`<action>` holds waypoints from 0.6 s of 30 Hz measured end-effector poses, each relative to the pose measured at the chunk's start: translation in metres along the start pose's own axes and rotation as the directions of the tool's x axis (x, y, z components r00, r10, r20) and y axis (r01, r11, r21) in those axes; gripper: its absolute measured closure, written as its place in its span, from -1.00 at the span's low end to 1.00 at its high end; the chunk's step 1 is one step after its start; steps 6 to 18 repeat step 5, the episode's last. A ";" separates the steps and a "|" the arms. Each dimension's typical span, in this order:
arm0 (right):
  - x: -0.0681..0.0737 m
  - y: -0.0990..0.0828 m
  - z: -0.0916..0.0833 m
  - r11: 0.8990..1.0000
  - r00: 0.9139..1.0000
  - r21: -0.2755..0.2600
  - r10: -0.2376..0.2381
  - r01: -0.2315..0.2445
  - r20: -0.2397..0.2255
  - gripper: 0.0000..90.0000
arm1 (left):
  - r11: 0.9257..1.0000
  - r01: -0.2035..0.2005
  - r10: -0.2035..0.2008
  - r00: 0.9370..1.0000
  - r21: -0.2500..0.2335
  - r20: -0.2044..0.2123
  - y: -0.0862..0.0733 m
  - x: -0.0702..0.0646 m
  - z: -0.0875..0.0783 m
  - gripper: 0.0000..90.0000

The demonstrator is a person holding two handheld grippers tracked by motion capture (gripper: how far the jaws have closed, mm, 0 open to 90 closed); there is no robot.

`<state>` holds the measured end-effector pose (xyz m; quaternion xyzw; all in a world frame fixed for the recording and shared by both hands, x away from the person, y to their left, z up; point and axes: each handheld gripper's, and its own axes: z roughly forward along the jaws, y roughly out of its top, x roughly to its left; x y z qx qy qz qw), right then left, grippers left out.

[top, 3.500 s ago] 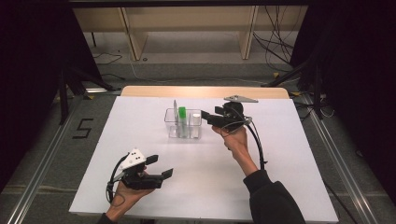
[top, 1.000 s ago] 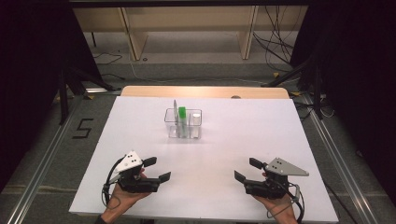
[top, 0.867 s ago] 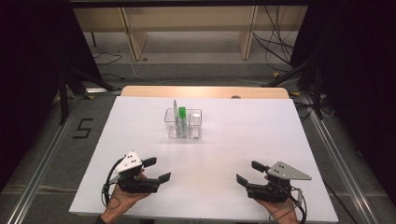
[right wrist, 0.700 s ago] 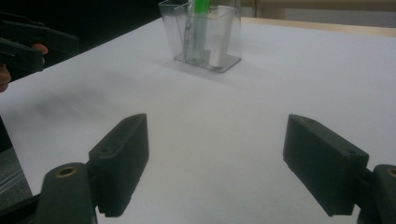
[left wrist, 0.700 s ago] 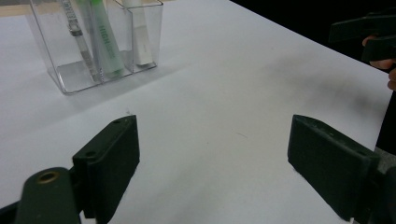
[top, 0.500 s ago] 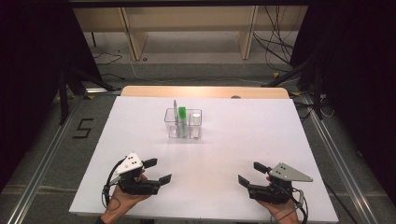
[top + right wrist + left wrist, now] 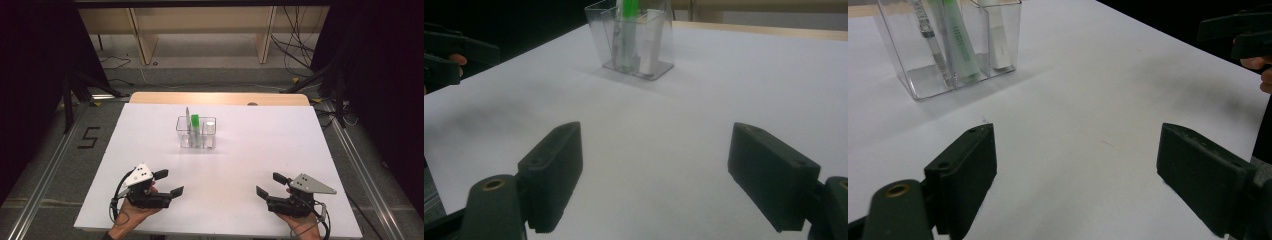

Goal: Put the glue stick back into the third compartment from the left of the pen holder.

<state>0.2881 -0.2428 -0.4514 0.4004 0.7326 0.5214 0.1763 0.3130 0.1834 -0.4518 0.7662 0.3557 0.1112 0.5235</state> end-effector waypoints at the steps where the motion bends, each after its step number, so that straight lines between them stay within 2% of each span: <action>1: 0.000 0.000 0.000 1.000 1.000 0.000 -0.001 0.001 0.001 -0.49 | 1.000 0.000 0.000 1.000 0.001 0.000 0.000 0.000 0.000 -0.64; 18: 0.000 0.000 0.000 1.000 1.000 0.000 -0.004 0.004 0.002 -0.49 | 1.000 0.000 0.000 1.000 -0.001 -0.001 0.000 0.000 0.000 -0.64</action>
